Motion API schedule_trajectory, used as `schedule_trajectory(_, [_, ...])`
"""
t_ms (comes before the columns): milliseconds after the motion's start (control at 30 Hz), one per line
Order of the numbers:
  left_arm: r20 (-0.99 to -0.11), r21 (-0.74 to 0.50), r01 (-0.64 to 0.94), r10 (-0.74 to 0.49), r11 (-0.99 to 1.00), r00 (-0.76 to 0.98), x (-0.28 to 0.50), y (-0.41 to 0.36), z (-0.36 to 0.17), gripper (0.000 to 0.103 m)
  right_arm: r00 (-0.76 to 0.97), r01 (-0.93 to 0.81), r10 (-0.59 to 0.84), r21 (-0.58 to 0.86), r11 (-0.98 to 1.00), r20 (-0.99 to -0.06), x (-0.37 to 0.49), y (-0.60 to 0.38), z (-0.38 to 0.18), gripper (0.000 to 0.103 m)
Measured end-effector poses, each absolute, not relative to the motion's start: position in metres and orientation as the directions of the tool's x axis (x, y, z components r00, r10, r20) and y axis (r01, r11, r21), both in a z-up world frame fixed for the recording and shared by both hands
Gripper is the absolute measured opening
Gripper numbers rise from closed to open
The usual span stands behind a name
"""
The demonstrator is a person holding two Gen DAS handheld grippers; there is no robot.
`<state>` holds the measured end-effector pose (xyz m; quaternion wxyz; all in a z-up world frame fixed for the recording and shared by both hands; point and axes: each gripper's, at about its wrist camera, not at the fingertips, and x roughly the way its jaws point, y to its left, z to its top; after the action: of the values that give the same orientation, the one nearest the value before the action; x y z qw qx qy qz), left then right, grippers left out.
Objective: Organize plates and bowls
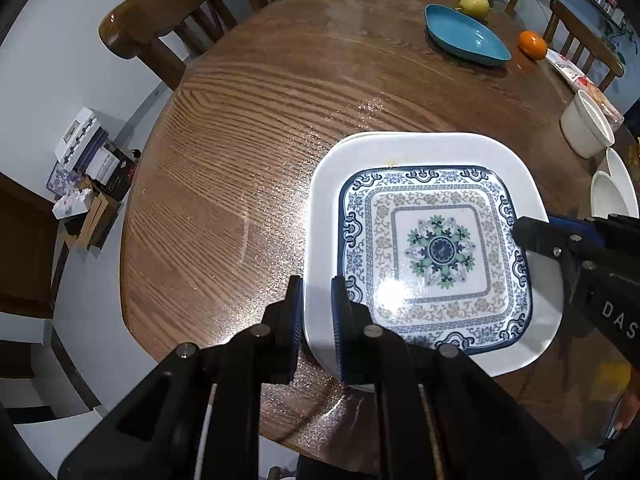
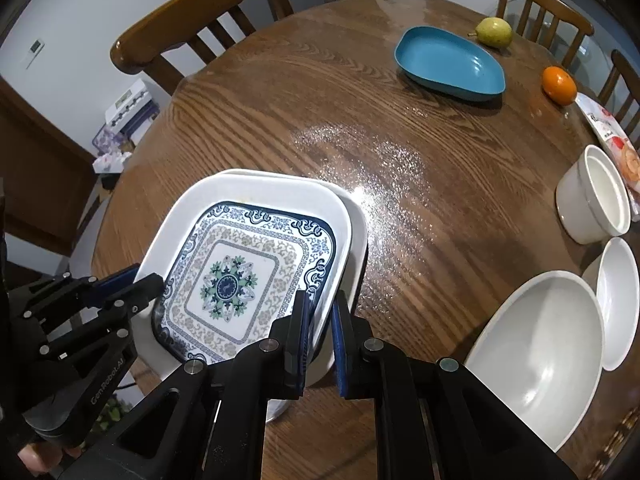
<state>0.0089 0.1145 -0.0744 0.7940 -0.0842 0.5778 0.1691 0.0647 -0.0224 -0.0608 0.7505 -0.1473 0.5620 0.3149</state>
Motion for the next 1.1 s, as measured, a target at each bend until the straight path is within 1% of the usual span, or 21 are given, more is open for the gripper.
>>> schedule_trajectory(300, [-0.95,0.063,-0.343,0.162,0.937,0.268,0.01,0.114,-0.078,0.011,0.166,-0.62,0.302,0.139,0.773,-0.939,0.067,-0.028,-0.068,0.013])
schedule_trajectory(633, [-0.941,0.088,-0.346,0.192,0.934,0.279,0.014,0.119,-0.076,0.011,0.157,-0.617,0.293,0.138,0.775,-0.943,0.066,-0.023,-0.075,0.013])
schedule_trajectory(1100, [-0.952,0.088,-0.31,0.172,0.947,0.253,0.017,0.119,-0.083,0.012,0.194,-0.616,0.239,0.072,0.785,-0.952,0.065,-0.017,-0.074,0.013])
